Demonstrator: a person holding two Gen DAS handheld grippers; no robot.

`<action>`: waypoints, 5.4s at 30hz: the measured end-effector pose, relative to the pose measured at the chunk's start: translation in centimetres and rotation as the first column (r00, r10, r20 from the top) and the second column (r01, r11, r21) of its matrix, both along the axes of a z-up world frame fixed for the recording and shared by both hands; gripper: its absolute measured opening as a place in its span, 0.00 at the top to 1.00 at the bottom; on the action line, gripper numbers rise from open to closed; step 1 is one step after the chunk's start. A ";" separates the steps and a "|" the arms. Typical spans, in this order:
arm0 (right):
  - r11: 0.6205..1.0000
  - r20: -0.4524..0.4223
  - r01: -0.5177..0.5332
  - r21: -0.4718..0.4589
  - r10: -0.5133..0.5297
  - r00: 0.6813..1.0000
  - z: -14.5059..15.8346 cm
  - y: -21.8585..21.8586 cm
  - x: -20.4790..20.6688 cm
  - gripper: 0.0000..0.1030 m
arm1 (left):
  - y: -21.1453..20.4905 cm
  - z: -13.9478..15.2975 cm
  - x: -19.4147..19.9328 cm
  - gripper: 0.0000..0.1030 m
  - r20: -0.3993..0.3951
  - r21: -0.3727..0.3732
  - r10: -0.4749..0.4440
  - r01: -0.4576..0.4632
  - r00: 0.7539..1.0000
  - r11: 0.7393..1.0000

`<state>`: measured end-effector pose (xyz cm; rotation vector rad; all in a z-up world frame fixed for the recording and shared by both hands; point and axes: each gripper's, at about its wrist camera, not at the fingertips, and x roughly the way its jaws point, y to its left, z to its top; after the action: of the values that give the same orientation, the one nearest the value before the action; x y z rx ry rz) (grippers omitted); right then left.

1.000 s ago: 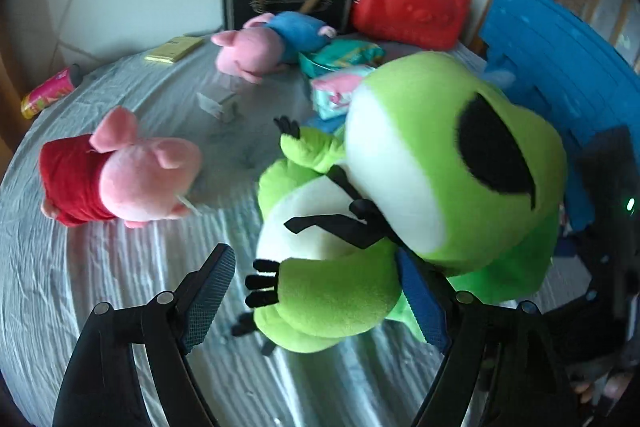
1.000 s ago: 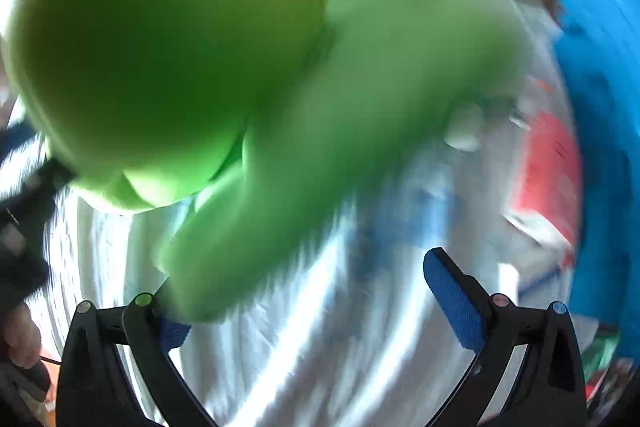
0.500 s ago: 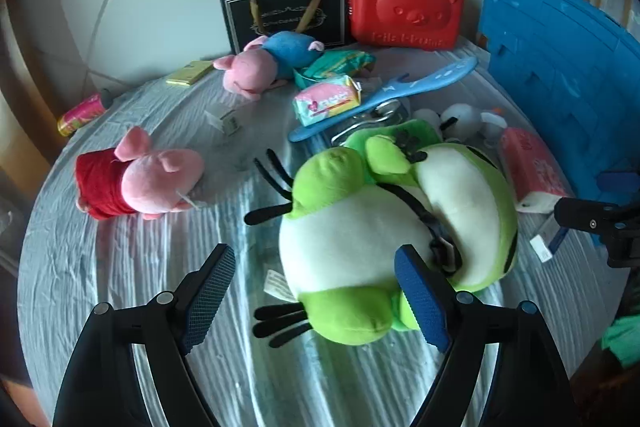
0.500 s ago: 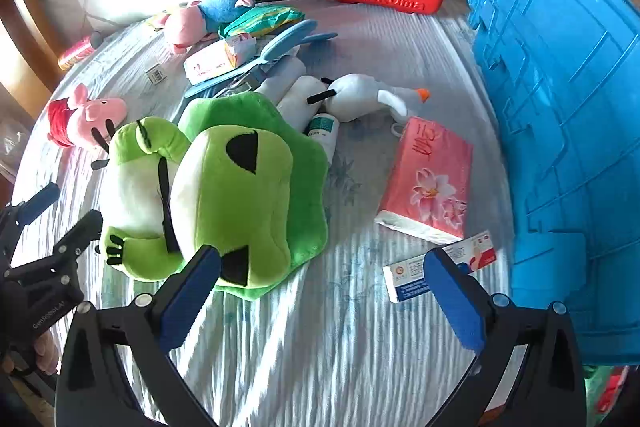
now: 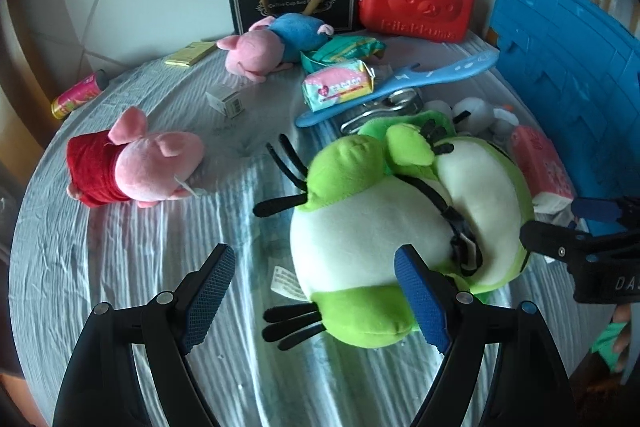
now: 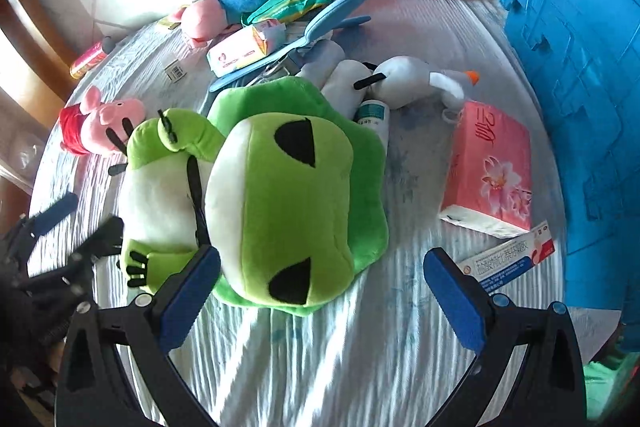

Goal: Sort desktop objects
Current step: 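Grasp the green frog plush between both tools, then lift the green frog plush with both tools over the blue bin, then open both tools to drop the frog plush into the bin, then withdraw both tools from the bin back over the table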

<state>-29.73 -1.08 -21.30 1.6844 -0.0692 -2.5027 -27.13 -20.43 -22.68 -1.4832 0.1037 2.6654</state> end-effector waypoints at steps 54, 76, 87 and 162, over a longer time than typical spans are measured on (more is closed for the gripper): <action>0.944 -0.368 -0.319 -0.088 0.266 0.891 9.4 -2.6 2.1 0.29 | 3.0 10.8 6.2 0.43 -0.353 -0.033 0.138 -0.159 0.925 0.987; 0.999 -0.733 -0.049 -0.003 0.031 0.680 30.1 13.0 7.4 0.29 | 17.7 29.9 5.7 0.43 -0.667 -0.017 -0.076 0.087 0.741 0.996; 0.992 -0.794 0.121 0.032 -0.048 0.606 36.8 34.4 10.3 0.29 | 38.5 35.7 5.0 0.42 -0.715 -0.011 -0.188 0.258 0.674 0.966; 0.993 -0.483 -0.085 0.087 0.116 0.868 21.1 11.0 7.7 0.00 | 12.2 18.2 8.5 0.20 -0.334 -0.013 0.080 -0.089 0.939 0.996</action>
<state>-22.01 9.95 -0.17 0.9887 0.1440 -2.7849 -18.64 -8.27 -4.50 -1.0491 0.1016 2.9717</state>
